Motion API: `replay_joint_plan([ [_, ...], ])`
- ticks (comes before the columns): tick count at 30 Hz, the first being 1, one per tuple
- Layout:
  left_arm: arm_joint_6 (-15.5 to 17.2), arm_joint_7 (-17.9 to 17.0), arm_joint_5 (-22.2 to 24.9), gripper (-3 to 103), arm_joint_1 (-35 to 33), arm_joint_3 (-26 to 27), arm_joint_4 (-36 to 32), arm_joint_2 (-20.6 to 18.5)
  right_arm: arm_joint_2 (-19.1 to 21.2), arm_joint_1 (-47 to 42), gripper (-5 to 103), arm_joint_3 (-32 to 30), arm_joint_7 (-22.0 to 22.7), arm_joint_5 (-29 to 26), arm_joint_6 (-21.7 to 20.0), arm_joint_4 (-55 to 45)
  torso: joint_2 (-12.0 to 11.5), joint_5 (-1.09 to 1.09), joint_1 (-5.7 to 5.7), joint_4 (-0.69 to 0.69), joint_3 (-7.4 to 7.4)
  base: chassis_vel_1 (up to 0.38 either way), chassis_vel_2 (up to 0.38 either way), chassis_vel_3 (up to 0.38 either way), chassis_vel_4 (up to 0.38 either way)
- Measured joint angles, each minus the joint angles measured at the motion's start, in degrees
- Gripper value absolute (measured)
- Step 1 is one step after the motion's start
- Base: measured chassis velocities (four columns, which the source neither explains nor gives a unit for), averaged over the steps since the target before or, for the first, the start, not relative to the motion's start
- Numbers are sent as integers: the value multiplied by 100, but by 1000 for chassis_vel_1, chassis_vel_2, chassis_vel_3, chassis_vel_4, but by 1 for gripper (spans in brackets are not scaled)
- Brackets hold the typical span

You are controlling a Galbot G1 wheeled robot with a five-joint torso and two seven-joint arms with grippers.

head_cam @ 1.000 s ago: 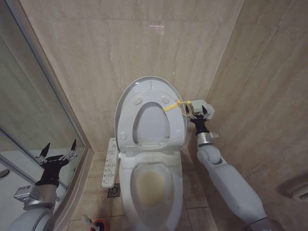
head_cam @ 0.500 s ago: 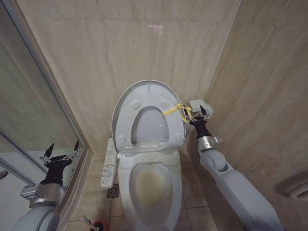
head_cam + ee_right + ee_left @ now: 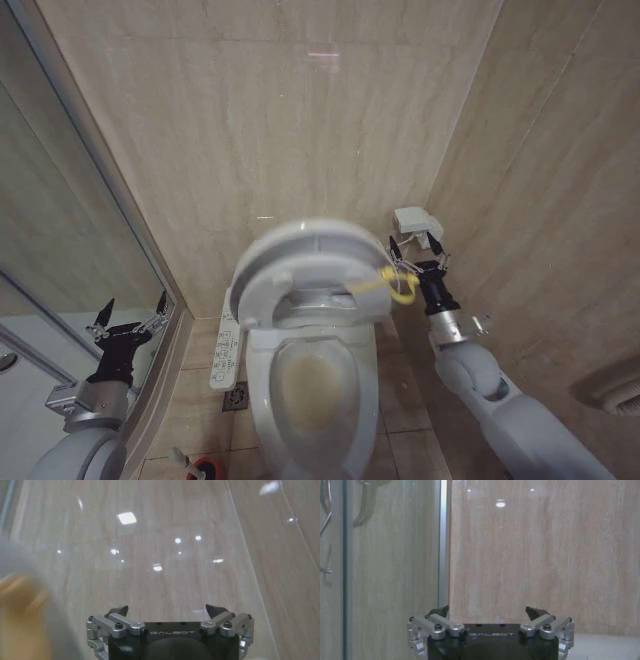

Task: Open the toilet lid, clean the toilet bowl with a toilet brush, close the toilet lid, and flush.

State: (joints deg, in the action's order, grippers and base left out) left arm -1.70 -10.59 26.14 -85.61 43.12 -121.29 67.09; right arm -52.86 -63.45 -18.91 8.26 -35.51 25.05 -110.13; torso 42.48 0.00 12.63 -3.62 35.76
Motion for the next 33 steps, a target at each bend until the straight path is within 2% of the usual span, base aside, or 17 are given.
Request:
replay_joint_plan([
  [6,2,-2,-7,100,-16,-26,-32,14,110,-596,100,-415,28,26,39,-446,0,0,0,-7,0,0,0,0,0],
  [15,-2,-3,-7,100,-18,-127,-72,39,110,-1279,100,-991,101,44,37,-886,0,0,0,-5,0,0,0,0,0],
  [24,-22,-24,90,100,-10,-245,-190,64,-168,-1695,100,-1322,145,53,-2,-1335,0,0,0,-5,0,0,0,0,0],
  [33,-15,-41,108,100,-110,-231,-320,89,-402,-2155,100,-1549,653,64,-428,-1969,0,0,0,-4,0,0,0,0,0],
])
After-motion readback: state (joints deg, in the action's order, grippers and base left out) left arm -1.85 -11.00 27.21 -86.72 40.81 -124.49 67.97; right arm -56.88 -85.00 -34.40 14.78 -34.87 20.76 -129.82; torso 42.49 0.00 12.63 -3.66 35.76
